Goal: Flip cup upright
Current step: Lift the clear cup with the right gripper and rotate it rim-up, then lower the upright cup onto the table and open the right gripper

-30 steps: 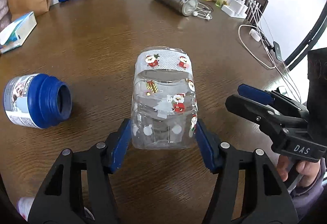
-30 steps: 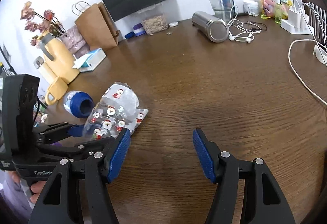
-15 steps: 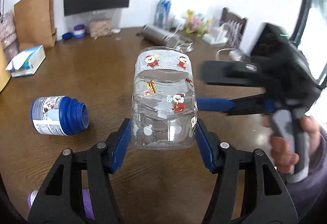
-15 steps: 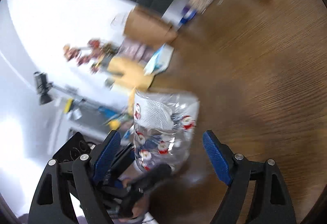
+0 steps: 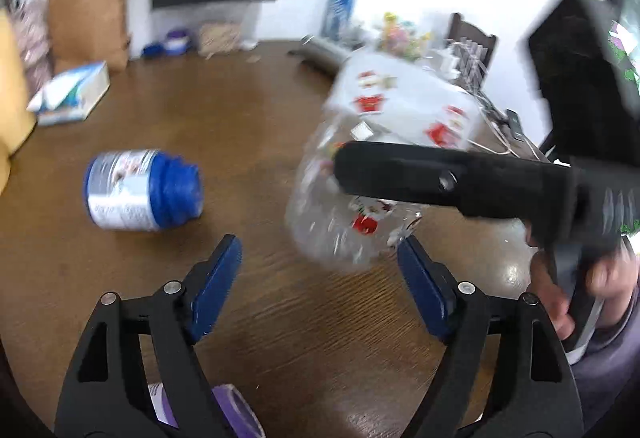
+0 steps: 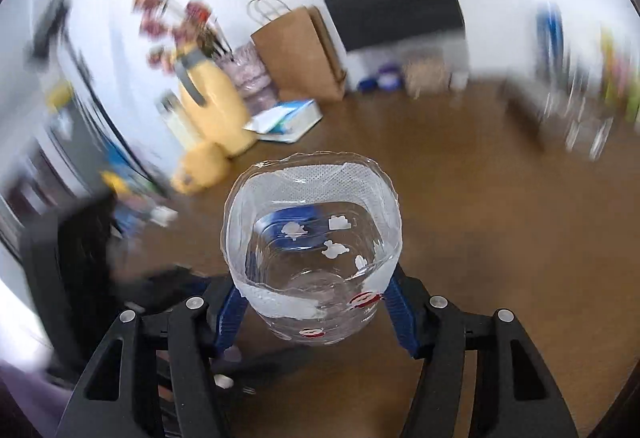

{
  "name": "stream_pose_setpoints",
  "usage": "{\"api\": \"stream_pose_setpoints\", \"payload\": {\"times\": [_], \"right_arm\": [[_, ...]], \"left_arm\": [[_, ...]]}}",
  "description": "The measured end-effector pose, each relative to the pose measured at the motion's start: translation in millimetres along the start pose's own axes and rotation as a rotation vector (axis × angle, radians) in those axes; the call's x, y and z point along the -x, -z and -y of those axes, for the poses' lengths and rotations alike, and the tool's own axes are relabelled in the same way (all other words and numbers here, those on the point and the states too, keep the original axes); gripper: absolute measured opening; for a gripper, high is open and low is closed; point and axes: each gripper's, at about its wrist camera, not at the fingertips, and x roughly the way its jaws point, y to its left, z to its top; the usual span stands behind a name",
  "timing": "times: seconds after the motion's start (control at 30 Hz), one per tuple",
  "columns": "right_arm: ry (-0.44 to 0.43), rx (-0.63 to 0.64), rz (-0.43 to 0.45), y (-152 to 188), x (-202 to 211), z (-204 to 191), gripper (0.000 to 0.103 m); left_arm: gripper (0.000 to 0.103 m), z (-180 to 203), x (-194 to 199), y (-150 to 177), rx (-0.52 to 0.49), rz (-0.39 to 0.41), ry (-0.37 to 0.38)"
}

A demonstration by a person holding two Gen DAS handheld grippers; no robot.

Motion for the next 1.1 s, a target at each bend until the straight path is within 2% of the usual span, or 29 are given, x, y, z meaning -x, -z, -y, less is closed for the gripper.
{"api": "stream_pose_setpoints", "payload": {"times": [0.07,0.13,0.2,0.27,0.37,0.57,0.63,0.7,0.73,0.83,1.1], "right_arm": [[0.046,0.061,0.005,3.5,-8.7,-8.5,0.066],[0.048,0.049,0.002,5.7,-19.7,-6.9,0.067],[0.063,0.029,-0.006,6.7,-27.7,-1.7,0.067],[0.097,0.022,0.001,7.5,-32.8,2.7,0.067],[0.096,-0.007,-0.009,8.8,-40.1,11.1,0.068],[0.134,-0.009,-0.062,11.9,-52.9,16.8,0.069],[0.144,-0.011,-0.076,11.7,-51.9,17.1,0.071],[0.137,-0.018,-0.073,11.5,-48.1,17.4,0.082],[0.123,-0.023,-0.072,11.9,-46.1,17.3,0.084],[0.070,-0.041,-0.063,12.9,-38.6,15.3,0.084],[0.095,-0.025,-0.032,13.8,-9.6,3.6,0.084]], "left_arm": [[0.085,-11.0,-4.1,0.6,0.058,-0.041,-0.075],[0.092,-22.0,-8.0,1.0,0.117,-0.081,-0.118],[0.093,-27.7,-12.2,2.8,0.132,-0.094,-0.167],[0.095,-37.7,-19.4,5.4,0.187,-0.124,-0.254],[0.095,-54.1,-23.9,6.7,0.271,-0.147,-0.314],[0.095,-52.8,-24.0,4.9,0.230,-0.118,-0.426],[0.095,-50.9,-24.6,3.4,0.209,-0.121,-0.436],[0.095,-53.3,-24.2,2.3,0.206,-0.122,-0.421],[0.095,-54.5,-24.1,2.2,0.206,-0.121,-0.410],[0.100,-57.3,-21.0,1.1,0.205,-0.109,-0.383],[0.102,-42.0,-2.4,-2.1,0.176,-0.069,-0.374]]}}
